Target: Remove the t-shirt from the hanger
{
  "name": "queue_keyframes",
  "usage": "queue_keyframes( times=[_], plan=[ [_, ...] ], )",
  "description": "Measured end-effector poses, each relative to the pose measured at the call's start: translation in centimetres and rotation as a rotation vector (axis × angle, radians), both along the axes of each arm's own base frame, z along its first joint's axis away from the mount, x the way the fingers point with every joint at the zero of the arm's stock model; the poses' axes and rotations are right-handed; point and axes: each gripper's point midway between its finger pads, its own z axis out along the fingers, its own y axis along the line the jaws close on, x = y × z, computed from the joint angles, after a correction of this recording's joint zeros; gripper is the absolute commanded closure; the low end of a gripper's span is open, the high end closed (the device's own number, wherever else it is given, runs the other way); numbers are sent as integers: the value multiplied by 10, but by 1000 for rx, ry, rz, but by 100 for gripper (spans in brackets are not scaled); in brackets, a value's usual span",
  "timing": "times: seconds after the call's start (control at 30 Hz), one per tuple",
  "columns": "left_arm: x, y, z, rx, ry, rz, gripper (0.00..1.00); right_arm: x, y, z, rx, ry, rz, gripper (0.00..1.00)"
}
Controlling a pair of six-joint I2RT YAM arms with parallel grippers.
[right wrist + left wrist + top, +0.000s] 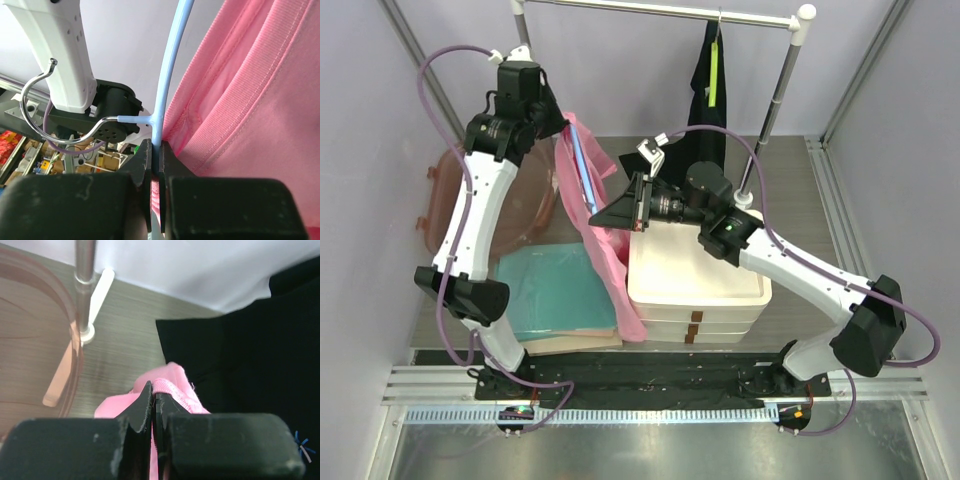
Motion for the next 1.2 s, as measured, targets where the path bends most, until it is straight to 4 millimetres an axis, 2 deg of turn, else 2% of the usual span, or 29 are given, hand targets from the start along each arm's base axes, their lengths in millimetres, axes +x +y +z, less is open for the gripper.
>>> queue_keyframes(
  times=[0.13, 0.3, 0.47, 0.63, 0.73, 1.03, 1.2],
  plan=[
    [2, -5, -12, 1, 28, -27, 100, -1, 1, -1, 0, 18, 9, 99],
    [5, -2, -9, 20, 8, -11, 100, -2, 1, -1, 14, 21, 13, 99],
    [12, 3, -14, 47, 37, 22, 100, -6, 4, -5, 23, 30, 14, 99],
    [15, 1, -46, 75, 133, 17, 100, -9, -2, -14, 21, 53, -10, 99],
    [11, -3, -57, 70, 177, -8, 100, -14, -9, -20, 12, 64, -27, 99],
    [1, -12, -60, -21, 209, -82, 100, -24, -25, -1, 27, -15, -66, 99],
    [-4, -10, -76, -83, 255, -103, 100, -24, -25, 2, 27, -32, -75, 99]
  ],
)
